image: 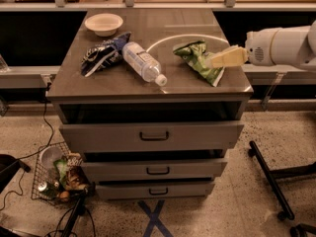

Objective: Move green jalapeno chip bag near paper bowl

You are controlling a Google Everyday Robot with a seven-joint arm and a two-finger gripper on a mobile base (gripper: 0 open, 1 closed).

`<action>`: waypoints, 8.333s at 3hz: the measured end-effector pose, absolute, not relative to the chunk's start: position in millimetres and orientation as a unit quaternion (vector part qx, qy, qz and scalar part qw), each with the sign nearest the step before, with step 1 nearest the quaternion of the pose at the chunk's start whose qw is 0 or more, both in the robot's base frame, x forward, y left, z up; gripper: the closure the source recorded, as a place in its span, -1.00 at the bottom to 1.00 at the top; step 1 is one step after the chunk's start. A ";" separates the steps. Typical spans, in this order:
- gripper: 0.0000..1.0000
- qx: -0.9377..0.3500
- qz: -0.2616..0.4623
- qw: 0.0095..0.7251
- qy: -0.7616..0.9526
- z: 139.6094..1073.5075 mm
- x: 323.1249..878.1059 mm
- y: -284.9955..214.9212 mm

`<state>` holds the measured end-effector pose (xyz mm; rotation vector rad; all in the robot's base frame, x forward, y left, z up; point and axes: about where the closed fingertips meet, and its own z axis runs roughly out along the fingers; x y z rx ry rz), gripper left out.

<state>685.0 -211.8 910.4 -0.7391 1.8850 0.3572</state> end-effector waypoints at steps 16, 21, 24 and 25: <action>1.00 -0.287 0.184 0.552 0.761 964.8 917.6 -57.4; 0.19 -0.243 0.213 0.548 0.771 911.4 948.1 -30.0; -1.00 -0.246 0.217 0.543 0.773 903.6 949.5 -21.1; -1.00 -0.246 0.217 0.543 0.773 903.5 949.5 -20.9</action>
Offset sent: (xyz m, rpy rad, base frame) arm 0.0301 0.0025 -0.0494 0.0770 -0.0303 0.0367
